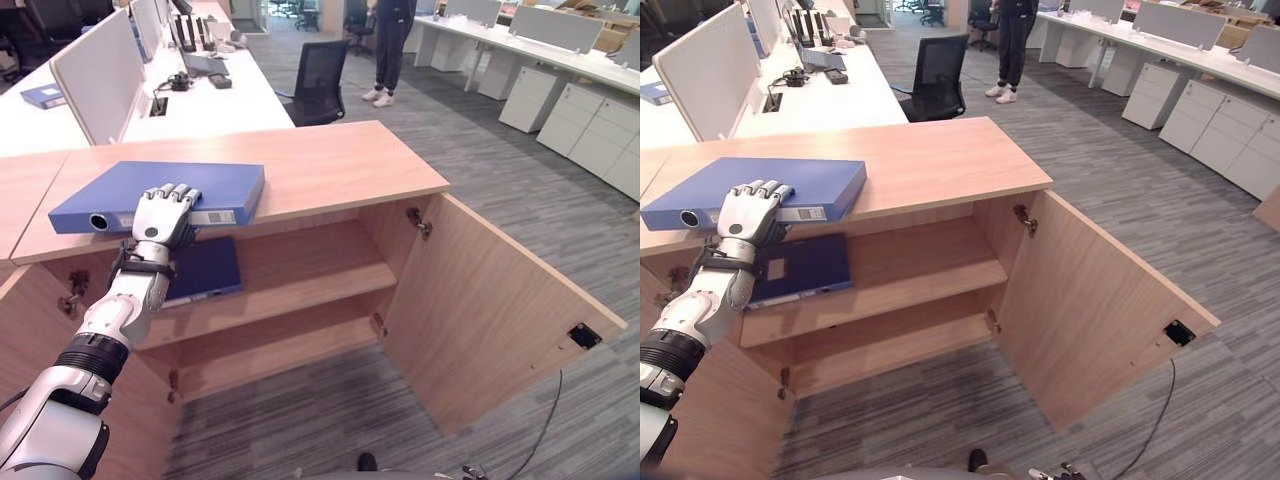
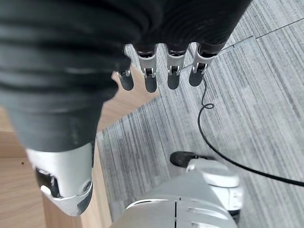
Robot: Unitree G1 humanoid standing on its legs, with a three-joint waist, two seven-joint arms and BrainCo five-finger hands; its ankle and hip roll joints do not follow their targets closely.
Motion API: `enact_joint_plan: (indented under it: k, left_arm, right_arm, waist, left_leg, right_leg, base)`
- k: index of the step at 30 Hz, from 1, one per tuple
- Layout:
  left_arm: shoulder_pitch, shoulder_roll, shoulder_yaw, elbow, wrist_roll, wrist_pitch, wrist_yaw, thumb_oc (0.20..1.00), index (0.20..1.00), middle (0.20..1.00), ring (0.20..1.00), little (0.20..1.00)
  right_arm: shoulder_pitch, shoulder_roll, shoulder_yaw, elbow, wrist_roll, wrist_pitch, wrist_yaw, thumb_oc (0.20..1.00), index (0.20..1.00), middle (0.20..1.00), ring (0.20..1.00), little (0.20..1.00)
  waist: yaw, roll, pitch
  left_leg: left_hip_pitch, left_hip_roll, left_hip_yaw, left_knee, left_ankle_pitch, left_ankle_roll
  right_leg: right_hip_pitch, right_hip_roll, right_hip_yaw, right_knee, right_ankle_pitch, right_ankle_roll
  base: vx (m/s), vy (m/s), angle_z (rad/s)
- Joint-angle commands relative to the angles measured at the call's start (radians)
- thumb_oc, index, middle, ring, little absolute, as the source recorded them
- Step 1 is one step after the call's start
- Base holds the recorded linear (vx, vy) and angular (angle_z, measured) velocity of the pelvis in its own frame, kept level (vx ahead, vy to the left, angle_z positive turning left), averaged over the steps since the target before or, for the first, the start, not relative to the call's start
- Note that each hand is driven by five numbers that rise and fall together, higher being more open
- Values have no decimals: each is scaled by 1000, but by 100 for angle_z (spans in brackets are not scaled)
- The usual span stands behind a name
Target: Put the empty folder in the office cabinet
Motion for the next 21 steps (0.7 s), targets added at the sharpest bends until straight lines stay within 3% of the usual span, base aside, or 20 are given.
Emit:
enact_joint_plan:
  k: [1,14,20,21]
  left_arm:
    - [-126,36,58,-41,-61,-13,11,200,200,200,200,200]
    - [-194,-3,192,-309,-229,-80,28,200,200,200,200,200]
    - [-162,-62,292,-479,-372,-148,0,200,200,200,200,200]
    - [-136,-86,329,-548,-449,-181,-23,200,200,200,200,200]
  right_arm:
    - [-67,-34,11,15,5,-9,0,1000,1000,1000,1000,1000]
    - [-102,-31,25,22,1,-2,7,1000,1000,1000,1000,1000]
    - [-122,-20,38,13,7,0,19,1000,1000,1000,1000,1000]
    - [-124,-18,40,13,6,3,25,1000,1000,1000,1000,1000]
  waist:
    - [1,28,23]
    - [29,58,2]
    - [50,71,-8]
    - [56,75,-13]
  left_leg:
    - [-13,10,-62,13,-72,-12]
    - [-36,9,-101,13,-46,-13]
    - [-51,3,-127,13,-34,-12]
    - [-60,0,-136,13,-29,-11]
  right_leg:
    - [95,-64,-16,49,-160,111]
    - [106,-69,-48,54,-171,99]
    - [110,-71,-69,57,-173,91]
    - [111,-72,-78,50,-171,89]
  base:
    - [-20,-24,3]
    - [-22,-22,7]
    - [-26,-30,16]
    - [-18,-24,23]
